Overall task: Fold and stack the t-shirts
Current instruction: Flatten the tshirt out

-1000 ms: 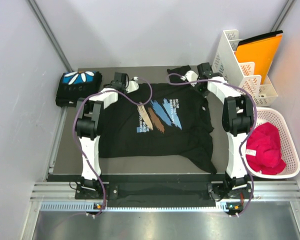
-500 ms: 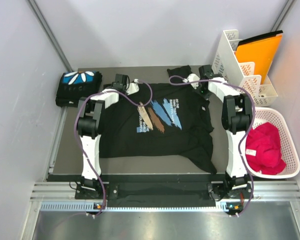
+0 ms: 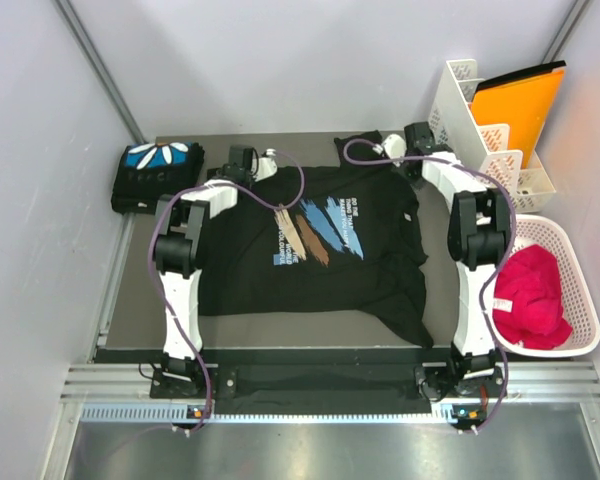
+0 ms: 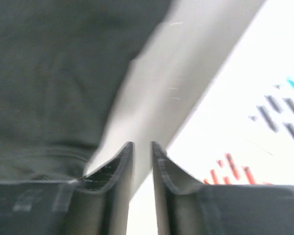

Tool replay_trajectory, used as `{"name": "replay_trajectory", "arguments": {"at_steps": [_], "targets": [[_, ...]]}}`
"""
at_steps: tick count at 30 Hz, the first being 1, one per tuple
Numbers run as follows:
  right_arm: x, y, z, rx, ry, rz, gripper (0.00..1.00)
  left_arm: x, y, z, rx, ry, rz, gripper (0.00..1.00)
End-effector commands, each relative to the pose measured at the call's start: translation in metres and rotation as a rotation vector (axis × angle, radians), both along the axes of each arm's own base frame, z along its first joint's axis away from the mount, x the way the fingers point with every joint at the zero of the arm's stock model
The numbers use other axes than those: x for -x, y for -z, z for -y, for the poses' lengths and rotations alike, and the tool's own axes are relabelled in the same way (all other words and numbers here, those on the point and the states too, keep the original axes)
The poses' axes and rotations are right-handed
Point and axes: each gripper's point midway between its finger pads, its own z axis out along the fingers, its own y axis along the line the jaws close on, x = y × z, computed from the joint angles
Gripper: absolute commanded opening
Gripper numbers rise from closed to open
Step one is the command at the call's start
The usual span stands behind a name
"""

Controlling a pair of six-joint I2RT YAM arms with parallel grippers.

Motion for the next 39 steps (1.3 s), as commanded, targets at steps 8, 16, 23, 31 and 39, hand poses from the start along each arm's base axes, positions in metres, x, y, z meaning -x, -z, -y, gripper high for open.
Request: {"name": "replay_trajectory", "arguments": {"at_steps": [8,16,23,31,39], "targets": [[0.050,-0.104,-0.030,-0.129,-0.207,0.094,0.56,0.038,-0.086,0.036,0.117,0.209,0.076,0.35],[0.199,-0.085,-0.049,-0.239,-0.484,-0.182,0.79,0.157,-0.080,0.052,0.067,0.472,-0.205,0.60],[0.306,-0.061,-0.061,-0.409,-0.567,-0.518,0.69,0.252,-0.048,0.040,-0.048,0.694,-0.410,0.62],[0.339,-0.022,-0.073,-0.437,-0.568,-0.653,0.67,0.298,-0.031,0.039,-0.058,0.808,-0.520,0.64],[0.320,-0.019,-0.077,-0.404,-0.567,-0.625,0.64,0.334,-0.035,0.033,-0.010,0.808,-0.660,0.62]]}}
